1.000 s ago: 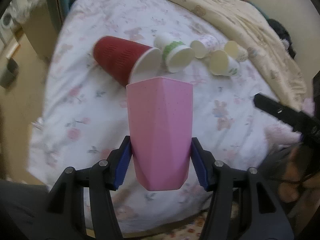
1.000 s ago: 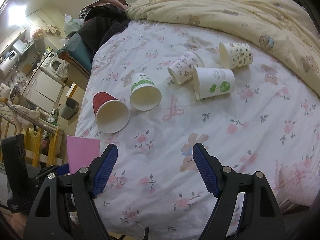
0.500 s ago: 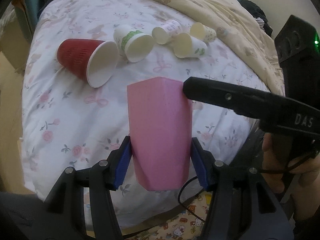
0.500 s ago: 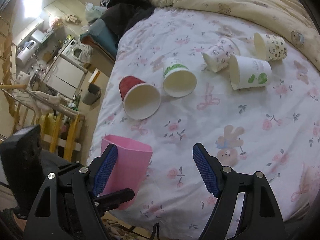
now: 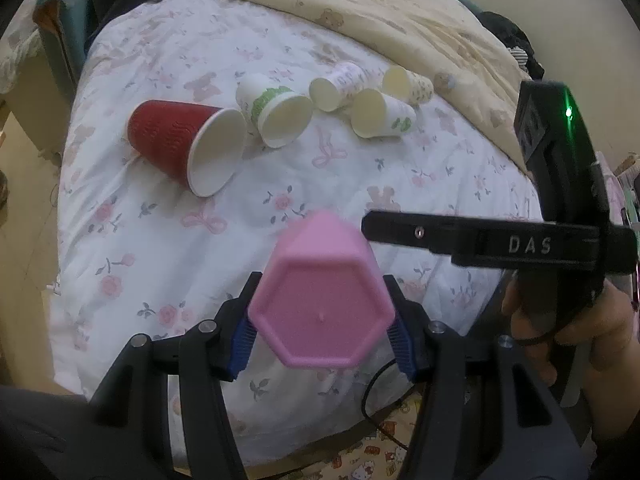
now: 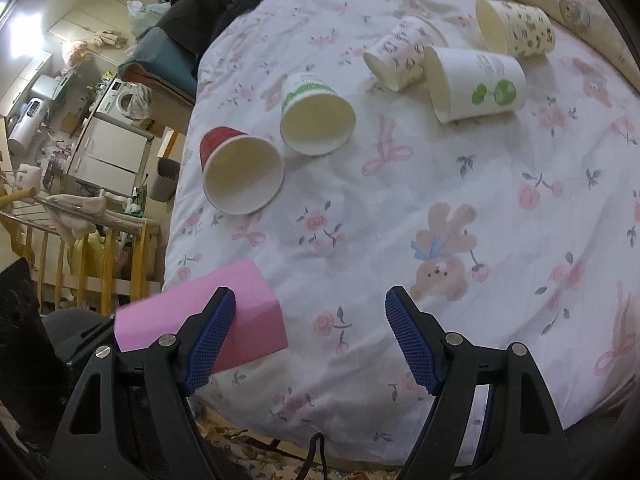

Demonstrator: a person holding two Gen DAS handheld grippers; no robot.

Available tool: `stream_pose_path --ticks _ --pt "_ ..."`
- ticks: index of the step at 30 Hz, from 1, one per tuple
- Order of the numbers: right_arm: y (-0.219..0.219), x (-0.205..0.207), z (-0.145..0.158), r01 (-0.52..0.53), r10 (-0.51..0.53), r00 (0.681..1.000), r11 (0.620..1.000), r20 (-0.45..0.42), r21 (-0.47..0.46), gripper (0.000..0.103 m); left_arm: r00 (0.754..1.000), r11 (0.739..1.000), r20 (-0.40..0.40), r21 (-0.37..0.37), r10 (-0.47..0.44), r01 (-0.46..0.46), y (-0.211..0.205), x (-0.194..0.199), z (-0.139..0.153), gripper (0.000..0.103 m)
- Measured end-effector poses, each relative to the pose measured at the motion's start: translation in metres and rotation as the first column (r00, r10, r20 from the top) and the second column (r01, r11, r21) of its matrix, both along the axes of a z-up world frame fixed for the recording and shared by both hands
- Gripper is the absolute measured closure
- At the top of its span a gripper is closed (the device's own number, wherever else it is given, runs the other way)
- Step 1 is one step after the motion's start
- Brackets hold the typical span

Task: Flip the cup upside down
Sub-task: 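Rotate the left gripper to turn the pink cup base-up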

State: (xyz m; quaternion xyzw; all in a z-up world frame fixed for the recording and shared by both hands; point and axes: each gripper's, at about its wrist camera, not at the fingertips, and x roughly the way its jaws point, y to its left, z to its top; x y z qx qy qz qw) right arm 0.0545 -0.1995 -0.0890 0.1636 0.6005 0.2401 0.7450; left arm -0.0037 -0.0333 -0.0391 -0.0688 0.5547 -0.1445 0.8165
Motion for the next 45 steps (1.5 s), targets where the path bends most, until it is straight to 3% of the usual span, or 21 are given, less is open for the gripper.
stream_pose_path --ticks 11,15,20,23,29,37,45 --pt "-0.002 -0.001 -0.010 0.001 0.001 0.998 0.999 -0.063 0.033 0.023 1.000 1.000 0.017 -0.006 0.020 -0.020 0.005 0.001 0.004 0.050" --pt "-0.006 0.001 -0.006 0.025 -0.023 0.998 0.999 -0.061 0.032 0.023 0.999 0.999 0.014 0.030 0.043 -0.044 0.007 0.005 0.001 0.050" --pt "-0.036 0.004 0.022 0.163 -0.165 0.984 0.986 0.061 0.027 0.022 0.996 0.991 0.012 0.096 0.087 -0.088 0.012 0.021 0.001 0.050" --pt "-0.060 0.003 0.027 0.251 -0.255 0.965 0.965 0.053 0.073 0.010 0.991 0.985 -0.005 0.106 0.135 -0.133 0.010 0.034 -0.003 0.050" --pt "-0.093 0.003 0.028 0.338 -0.342 0.940 0.934 0.013 0.115 0.010 0.990 0.972 -0.001 0.191 0.140 -0.137 -0.020 0.073 -0.020 0.050" --pt "-0.112 0.001 0.019 0.365 -0.364 0.931 0.921 -0.038 0.134 0.010 0.992 0.961 -0.005 0.247 0.126 -0.121 -0.055 0.108 -0.044 0.050" --pt "-0.109 0.003 0.020 0.351 -0.350 0.936 0.929 -0.025 0.116 0.010 0.989 0.960 -0.040 0.252 0.140 -0.126 -0.065 0.117 -0.063 0.050"
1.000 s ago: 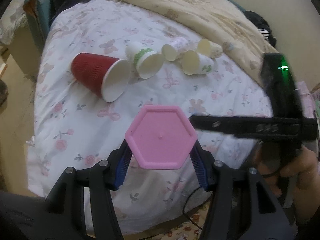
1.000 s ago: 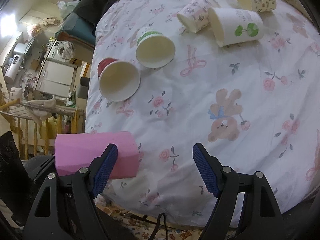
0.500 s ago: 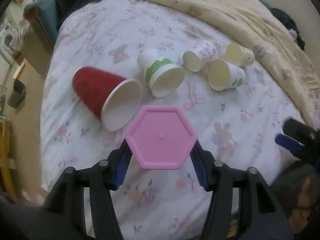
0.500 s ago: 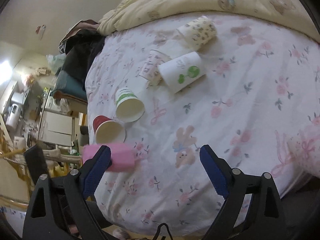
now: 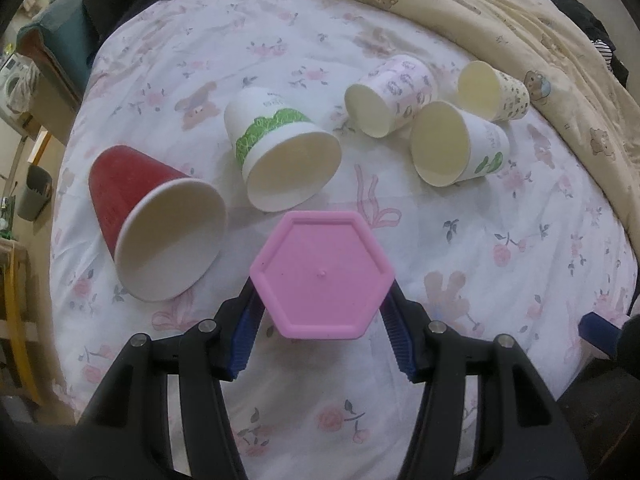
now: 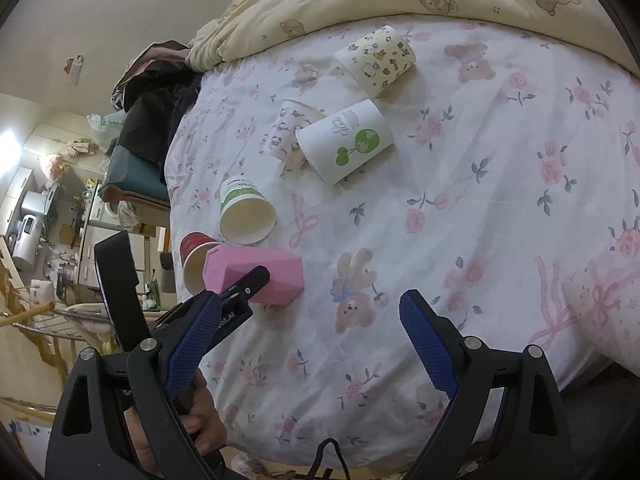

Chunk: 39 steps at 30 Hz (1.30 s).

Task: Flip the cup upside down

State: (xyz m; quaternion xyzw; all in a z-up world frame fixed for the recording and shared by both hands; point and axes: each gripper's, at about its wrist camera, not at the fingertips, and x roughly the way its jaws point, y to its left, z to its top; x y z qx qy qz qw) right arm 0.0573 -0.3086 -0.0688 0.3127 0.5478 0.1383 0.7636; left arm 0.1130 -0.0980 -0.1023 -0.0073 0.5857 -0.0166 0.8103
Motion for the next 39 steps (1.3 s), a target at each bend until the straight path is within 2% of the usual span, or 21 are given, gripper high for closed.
stream_pose_path --ticks 10,11,13,14,18,21,23,27,29,31,33,39 --pt "0.002 0.001 -0.002 -0.007 0.007 1.000 1.000 -0.011 0.003 0.010 1.000 1.000 -0.001 -0.008 0.002 -0.002 0.000 -0.001 -0.002 0.048" --pt "0.002 0.001 -0.002 -0.007 0.007 1.000 1.000 -0.010 0.001 0.010 1.000 1.000 -0.012 -0.007 0.000 0.000 0.000 0.000 -0.003 0.045" --pt "0.002 0.001 -0.002 -0.007 0.007 1.000 1.000 -0.009 -0.005 0.010 1.000 1.000 -0.031 0.008 0.003 -0.003 0.000 0.001 -0.006 0.016" --pt "0.002 0.001 -0.002 -0.007 0.007 1.000 1.000 -0.008 -0.009 0.010 0.999 1.000 -0.033 0.019 0.008 -0.007 0.000 0.000 -0.006 0.012" --pt "-0.001 0.001 -0.002 0.008 -0.008 1.000 1.000 -0.004 -0.013 0.010 1.000 1.000 -0.016 0.027 -0.001 0.001 0.003 -0.005 0.004 0.011" --pt "0.000 0.001 0.000 0.009 -0.009 1.000 1.000 0.012 -0.019 0.010 0.999 1.000 0.024 0.011 0.026 -0.026 0.014 -0.018 0.024 0.011" --pt "0.002 0.000 0.005 0.001 0.000 0.999 0.999 0.035 -0.033 0.010 0.996 0.999 0.073 -0.027 0.043 -0.042 0.024 -0.032 0.043 0.011" --pt "0.013 -0.006 0.018 -0.031 0.040 0.994 0.995 0.101 -0.093 0.010 0.983 0.999 0.177 -0.007 0.049 -0.048 0.038 -0.059 0.074 0.011" --pt "0.024 -0.011 0.029 -0.059 0.082 0.985 0.987 0.151 -0.150 0.008 0.972 0.998 0.227 -0.013 0.058 -0.056 0.052 -0.078 0.089 0.011" --pt "0.035 -0.020 0.040 -0.075 0.121 0.970 0.974 0.211 -0.216 0.003 0.963 0.997 0.258 -0.042 0.074 -0.065 0.066 -0.091 0.098 0.011" --pt "0.046 -0.028 0.051 -0.090 0.165 0.951 0.957 0.263 -0.274 0.002 0.955 0.994 0.278 -0.061 0.099 -0.085 0.081 -0.103 0.104 0.011" --pt "0.078 -0.053 0.066 -0.115 0.256 0.903 0.918 0.346 -0.381 0.000 0.935 0.991 0.329 -0.060 0.130 -0.116 0.109 -0.130 0.111 0.011"
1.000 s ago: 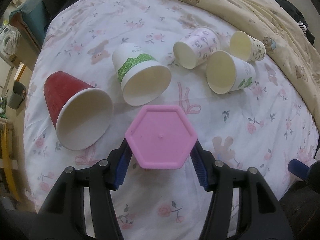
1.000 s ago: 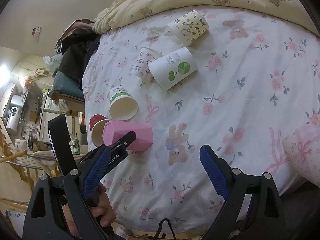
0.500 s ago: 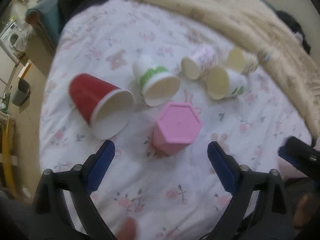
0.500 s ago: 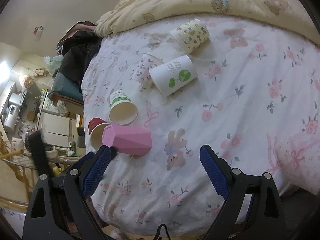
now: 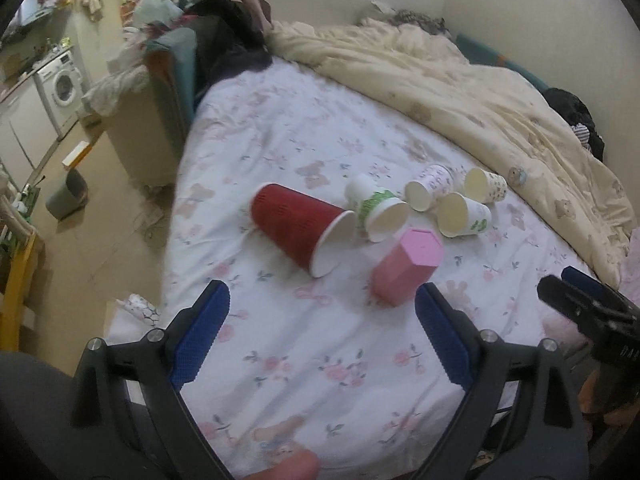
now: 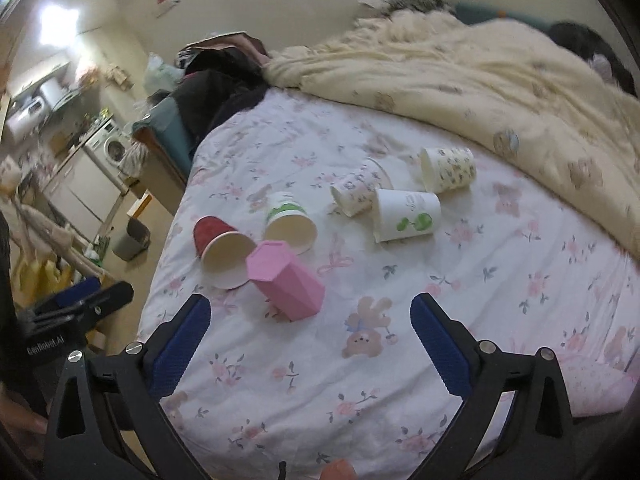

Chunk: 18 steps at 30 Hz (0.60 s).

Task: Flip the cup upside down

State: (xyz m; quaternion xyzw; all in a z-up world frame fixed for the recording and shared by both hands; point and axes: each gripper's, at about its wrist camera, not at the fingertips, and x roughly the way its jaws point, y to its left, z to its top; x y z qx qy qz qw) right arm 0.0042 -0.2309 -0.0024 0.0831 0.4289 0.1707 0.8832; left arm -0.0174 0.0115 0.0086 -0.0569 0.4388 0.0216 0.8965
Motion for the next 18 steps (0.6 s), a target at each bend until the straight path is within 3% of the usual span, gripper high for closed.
stream_pose_path --ticks 5,9,12,18 --pt "0.017 -0.014 -0.006 -0.016 0.018 0.999 0.997 0.036 -0.073 0.000 0.999 1.000 0.046 0.013 0.016 -0.016 0.002 -0.015 -0.006 0.011" --pt "0.019 -0.015 -0.009 0.003 0.003 0.998 0.996 0.064 -0.088 0.000 0.999 0.999 0.024 -0.031 0.023 -0.022 0.000 -0.016 -0.018 0.008" --pt "0.022 -0.011 -0.012 0.007 0.001 0.998 0.994 0.070 -0.105 0.000 0.999 0.999 0.028 -0.013 0.034 -0.033 -0.003 -0.010 -0.020 0.000" --pt "0.030 -0.008 -0.017 -0.001 0.012 0.997 0.990 0.072 -0.142 0.000 0.999 0.999 0.030 -0.015 0.038 -0.037 -0.004 -0.010 -0.021 0.000"
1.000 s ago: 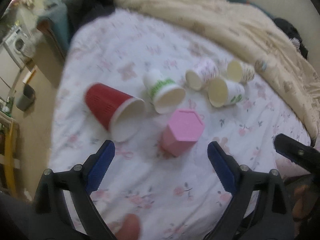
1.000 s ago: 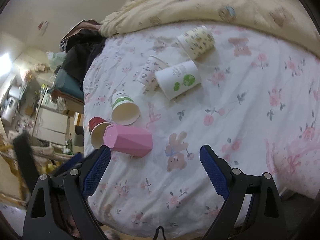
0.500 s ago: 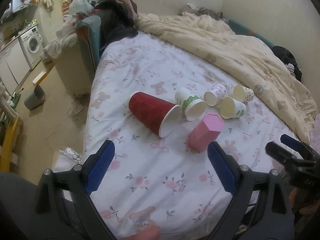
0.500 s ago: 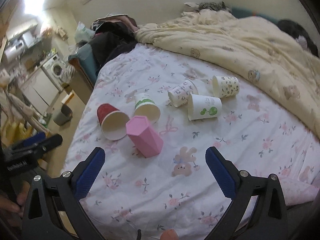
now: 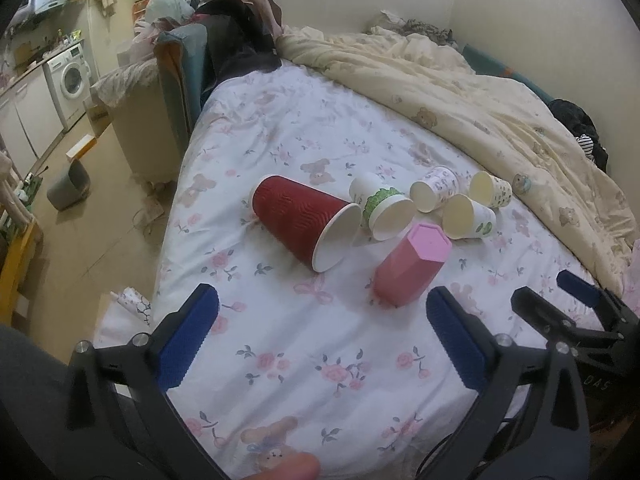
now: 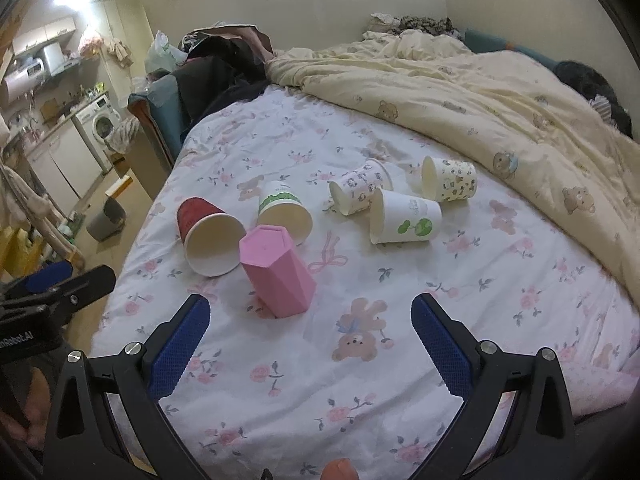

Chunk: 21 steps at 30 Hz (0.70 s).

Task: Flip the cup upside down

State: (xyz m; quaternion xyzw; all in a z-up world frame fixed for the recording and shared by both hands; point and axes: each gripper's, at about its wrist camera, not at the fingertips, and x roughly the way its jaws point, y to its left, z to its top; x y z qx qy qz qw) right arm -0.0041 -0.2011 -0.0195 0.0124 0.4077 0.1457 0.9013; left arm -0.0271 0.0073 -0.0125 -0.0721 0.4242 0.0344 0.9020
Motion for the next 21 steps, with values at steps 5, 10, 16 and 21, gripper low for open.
stream_pose_path --ticks 5,10,16,21 --pt "0.0025 -0.0021 0.0019 -0.007 0.007 1.000 1.000 0.016 -0.006 0.000 1.000 1.000 -0.018 0.007 0.003 -0.003 0.0006 0.0010 -0.0036 0.000" --pt "0.0026 -0.0028 0.0019 -0.003 0.003 1.000 1.000 0.011 -0.003 0.000 1.000 1.000 -0.021 0.011 0.001 -0.001 -0.0006 0.0005 -0.0043 0.000" --pt "-0.0007 -0.0014 0.0003 0.010 -0.010 1.000 1.000 0.000 0.004 0.000 1.000 1.000 -0.028 0.015 -0.001 0.001 -0.0019 0.0002 -0.0053 0.000" --pt "-0.0031 -0.0016 0.0003 0.014 -0.013 1.000 1.000 -0.006 0.013 0.000 1.000 1.000 -0.029 0.018 -0.002 0.002 -0.0014 0.0003 -0.0058 0.000"
